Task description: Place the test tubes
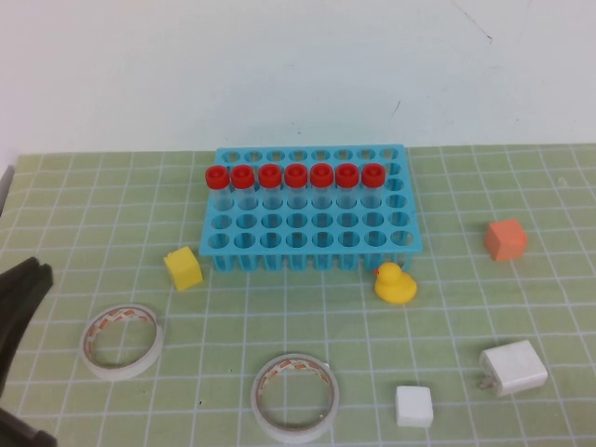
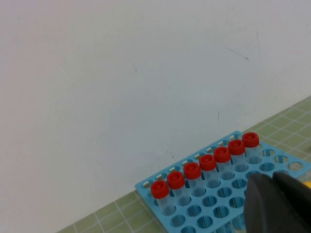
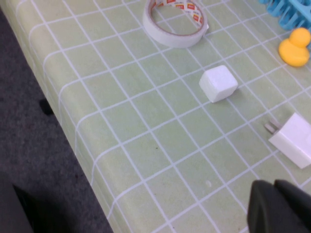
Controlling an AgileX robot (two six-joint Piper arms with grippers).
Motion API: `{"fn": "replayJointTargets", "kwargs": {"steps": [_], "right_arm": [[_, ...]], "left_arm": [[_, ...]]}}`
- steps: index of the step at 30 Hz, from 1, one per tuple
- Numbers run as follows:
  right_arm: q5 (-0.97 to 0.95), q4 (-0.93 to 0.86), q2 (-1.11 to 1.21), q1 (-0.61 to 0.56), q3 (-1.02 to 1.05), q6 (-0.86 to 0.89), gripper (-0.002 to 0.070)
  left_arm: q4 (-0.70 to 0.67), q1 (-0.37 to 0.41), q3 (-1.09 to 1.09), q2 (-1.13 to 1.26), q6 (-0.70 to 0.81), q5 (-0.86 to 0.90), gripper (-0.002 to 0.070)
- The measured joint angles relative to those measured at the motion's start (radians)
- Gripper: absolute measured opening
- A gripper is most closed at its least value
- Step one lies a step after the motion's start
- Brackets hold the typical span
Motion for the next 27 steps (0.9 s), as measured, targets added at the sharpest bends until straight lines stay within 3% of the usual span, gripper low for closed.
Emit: {"fn": "replayJointTargets", "kwargs": {"steps": [6,11,15,27], "right_arm": [[0.000,0.001,0.000,0.000,0.000,0.000,-0.0001],[0.000,0.001,0.000,0.000,0.000,0.000,-0.0001],[0.000,0.001,0.000,0.000,0.000,0.000,-0.0001],[0.000,0.001,0.000,0.000,0.000,0.000,-0.0001]], "left_arm": [[0.018,0.067,0.028,-0.118,-0.025,0.008,0.0000],[-0.008,0.254,0.134,-0.321,-0.171,0.008,0.0000],[-0.011,0.343,0.265,-0.431,-0.256,0.008,0.0000],[-0.015,0.378,0.467,-0.457,-0.348,0.016,0.0000]]}}
